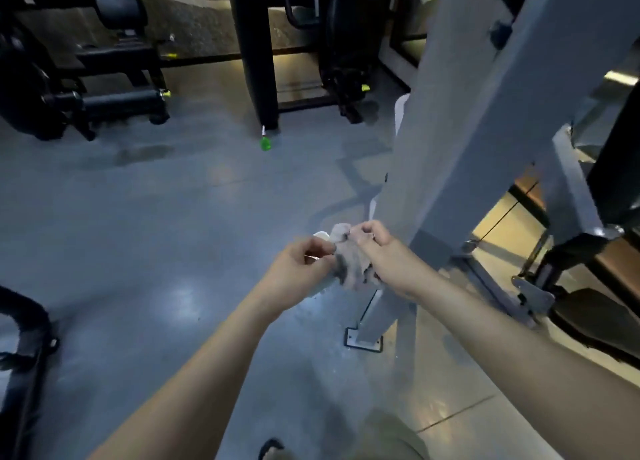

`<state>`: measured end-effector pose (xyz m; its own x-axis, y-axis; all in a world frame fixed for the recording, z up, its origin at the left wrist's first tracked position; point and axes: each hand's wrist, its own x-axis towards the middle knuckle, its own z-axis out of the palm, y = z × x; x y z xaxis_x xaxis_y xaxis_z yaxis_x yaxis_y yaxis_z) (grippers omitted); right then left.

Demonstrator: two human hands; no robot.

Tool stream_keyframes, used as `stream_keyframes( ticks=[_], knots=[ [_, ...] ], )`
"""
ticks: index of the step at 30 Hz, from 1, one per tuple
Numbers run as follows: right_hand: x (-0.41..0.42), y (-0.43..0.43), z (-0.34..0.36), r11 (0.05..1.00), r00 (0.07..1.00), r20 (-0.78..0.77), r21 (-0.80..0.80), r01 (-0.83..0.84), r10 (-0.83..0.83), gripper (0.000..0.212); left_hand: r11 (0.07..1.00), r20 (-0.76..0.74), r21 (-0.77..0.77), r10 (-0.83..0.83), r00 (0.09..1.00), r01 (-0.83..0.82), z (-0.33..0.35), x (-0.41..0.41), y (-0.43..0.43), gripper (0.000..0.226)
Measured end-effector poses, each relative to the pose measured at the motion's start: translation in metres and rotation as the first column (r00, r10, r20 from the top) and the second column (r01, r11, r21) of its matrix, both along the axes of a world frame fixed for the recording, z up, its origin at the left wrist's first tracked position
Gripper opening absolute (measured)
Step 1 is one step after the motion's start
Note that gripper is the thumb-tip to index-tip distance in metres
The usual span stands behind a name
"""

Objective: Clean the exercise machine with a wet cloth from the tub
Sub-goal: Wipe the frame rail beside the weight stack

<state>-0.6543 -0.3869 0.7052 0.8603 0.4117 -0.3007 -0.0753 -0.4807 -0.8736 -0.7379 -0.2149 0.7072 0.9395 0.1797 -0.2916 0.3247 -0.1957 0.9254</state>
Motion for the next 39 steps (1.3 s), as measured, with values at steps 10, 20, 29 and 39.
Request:
stream_keyframes(
  ticks=[10, 20, 29, 39],
  knots=[
    [0.036, 0.127, -0.007, 0.841, 0.810, -0.579, 0.480, 0.250, 0.089, 0.052, 0.941, 0.115, 0.336, -0.075, 0.991, 0.032, -0.023, 0.054, 0.099, 0.050],
    [0.195, 0.202, -0.055, 0.942, 0.941, -0.336, 0.324, 0.083, 0.033, 0.036, 0.986, -0.070, -0.008, 0.163, 0.984, -0.164, -0.035, 0.215, 0.200, 0.028],
    [0.322, 0.233, -0.064, 0.983, 0.986, -0.167, 0.182, 0.019, 0.012, 0.013, 0.982, -0.121, -0.101, 0.149, 0.981, -0.161, -0.008, 0.362, 0.268, 0.025],
    [0.431, 0.229, -0.078, 0.965, 0.965, 0.022, 0.016, 0.261, -0.261, 0.005, 0.974, -0.191, -0.143, -0.202, 0.961, 0.177, -0.037, 0.554, 0.260, 0.034]
  ],
)
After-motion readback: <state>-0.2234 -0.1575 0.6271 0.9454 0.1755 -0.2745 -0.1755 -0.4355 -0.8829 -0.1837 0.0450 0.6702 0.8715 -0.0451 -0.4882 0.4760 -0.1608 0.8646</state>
